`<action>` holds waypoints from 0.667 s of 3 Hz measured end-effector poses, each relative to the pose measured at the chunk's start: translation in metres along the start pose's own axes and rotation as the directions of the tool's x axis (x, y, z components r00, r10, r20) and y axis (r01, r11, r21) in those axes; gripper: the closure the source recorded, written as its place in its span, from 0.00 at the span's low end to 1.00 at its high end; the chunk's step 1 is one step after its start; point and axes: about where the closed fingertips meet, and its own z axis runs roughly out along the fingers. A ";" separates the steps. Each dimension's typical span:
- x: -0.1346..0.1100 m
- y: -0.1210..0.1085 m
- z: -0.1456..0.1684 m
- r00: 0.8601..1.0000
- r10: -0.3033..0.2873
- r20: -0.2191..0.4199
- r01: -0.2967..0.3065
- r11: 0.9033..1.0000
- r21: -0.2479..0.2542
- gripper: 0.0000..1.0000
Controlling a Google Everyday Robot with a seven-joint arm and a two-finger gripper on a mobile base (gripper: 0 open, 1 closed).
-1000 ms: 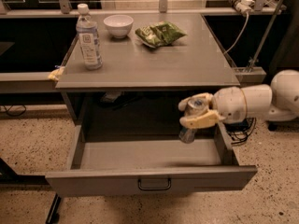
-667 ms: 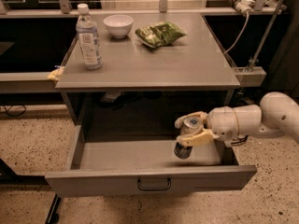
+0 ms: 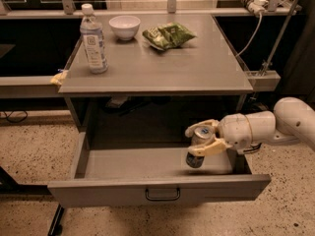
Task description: Place redbull can into top drawer
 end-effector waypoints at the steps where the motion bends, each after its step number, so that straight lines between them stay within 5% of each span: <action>1: 0.016 -0.009 -0.004 0.993 -0.109 -0.052 0.108 0.994 -0.018 1.00; 2: 0.030 -0.019 -0.001 0.983 -0.170 -0.066 0.168 0.985 -0.041 1.00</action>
Offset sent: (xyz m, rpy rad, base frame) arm 0.0294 -0.0165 -0.0446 -0.1009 -0.2146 0.1153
